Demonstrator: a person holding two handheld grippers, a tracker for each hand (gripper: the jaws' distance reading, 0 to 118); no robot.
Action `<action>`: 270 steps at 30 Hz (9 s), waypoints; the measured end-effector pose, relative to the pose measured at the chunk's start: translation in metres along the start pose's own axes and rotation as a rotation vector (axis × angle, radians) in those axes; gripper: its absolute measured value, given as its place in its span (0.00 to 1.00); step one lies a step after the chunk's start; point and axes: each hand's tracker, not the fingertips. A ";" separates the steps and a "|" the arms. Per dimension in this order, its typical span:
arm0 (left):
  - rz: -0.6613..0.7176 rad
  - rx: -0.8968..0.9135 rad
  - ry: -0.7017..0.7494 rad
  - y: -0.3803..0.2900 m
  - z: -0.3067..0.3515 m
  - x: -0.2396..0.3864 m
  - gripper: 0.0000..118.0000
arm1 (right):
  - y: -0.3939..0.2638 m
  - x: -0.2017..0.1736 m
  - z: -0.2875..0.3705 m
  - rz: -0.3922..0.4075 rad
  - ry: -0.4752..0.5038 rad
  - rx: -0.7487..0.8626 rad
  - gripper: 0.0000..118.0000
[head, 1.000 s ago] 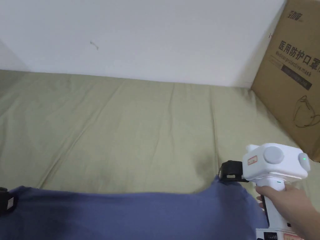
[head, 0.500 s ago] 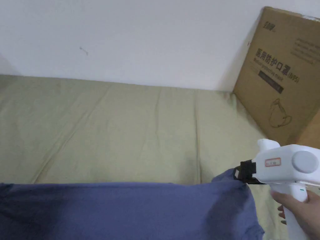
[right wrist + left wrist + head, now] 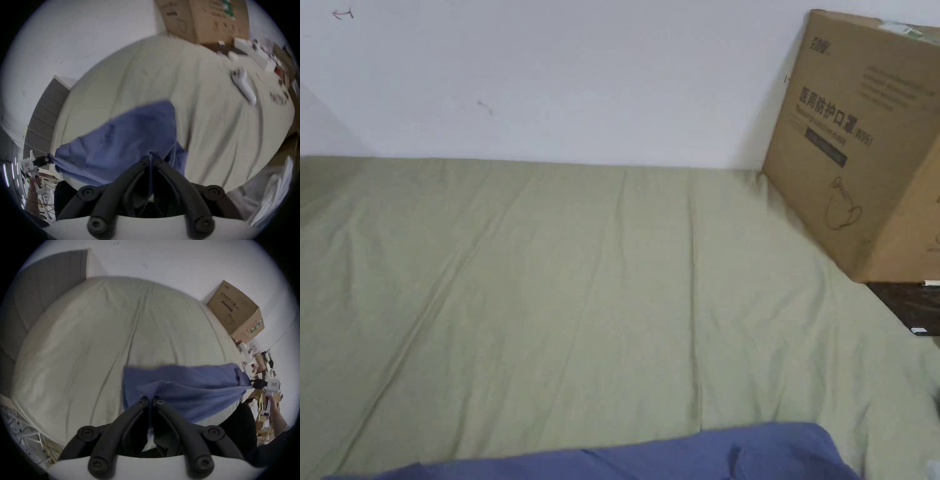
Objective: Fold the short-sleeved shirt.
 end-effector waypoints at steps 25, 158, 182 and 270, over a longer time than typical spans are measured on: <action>-0.138 0.351 0.228 0.037 0.000 0.166 0.01 | 0.021 -0.209 0.013 0.383 -0.217 0.383 0.00; 0.422 -0.283 -0.812 0.059 -0.162 0.005 0.21 | 0.034 -0.199 0.010 0.440 -0.039 0.195 0.00; 0.041 -0.020 -0.248 0.075 -0.036 0.157 0.10 | 0.023 -0.158 0.036 0.377 0.081 0.231 0.00; 0.067 -0.162 -0.598 0.061 -0.139 0.129 0.18 | 0.018 -0.139 -0.097 0.075 0.284 -0.123 0.00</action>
